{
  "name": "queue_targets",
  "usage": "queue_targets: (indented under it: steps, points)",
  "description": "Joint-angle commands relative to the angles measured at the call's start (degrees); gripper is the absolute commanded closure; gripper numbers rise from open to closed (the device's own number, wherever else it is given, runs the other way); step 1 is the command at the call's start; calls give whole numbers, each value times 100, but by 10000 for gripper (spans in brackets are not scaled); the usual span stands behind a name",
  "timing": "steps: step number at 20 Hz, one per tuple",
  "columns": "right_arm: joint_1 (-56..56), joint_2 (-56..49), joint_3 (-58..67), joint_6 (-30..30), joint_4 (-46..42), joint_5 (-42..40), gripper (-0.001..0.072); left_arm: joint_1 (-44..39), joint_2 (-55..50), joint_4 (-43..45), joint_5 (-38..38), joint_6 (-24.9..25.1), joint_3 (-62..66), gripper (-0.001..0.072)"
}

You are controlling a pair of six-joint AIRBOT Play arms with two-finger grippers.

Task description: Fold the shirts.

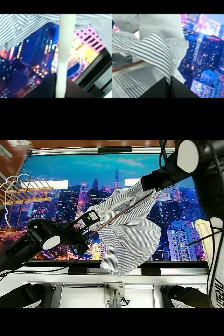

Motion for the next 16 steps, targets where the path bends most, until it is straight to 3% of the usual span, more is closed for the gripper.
queue_targets:
  steps: [1,3,5,7,16]
  points:
    - [4,151,28,-11,170,238,617,-2,-146,-234,330,-544,-4,646]
    - [4,201,28,-11,437,424,617,-2,-162,-518,511,-446,-4,647]
    - [81,221,28,-7,743,345,617,-15,-280,-1161,505,76,-4,647]
    - [396,221,28,-26,466,63,617,-116,-452,-1268,356,295,-2,646]
    - [1552,221,28,-149,-444,146,617,-9,-538,-1255,389,400,0,646]
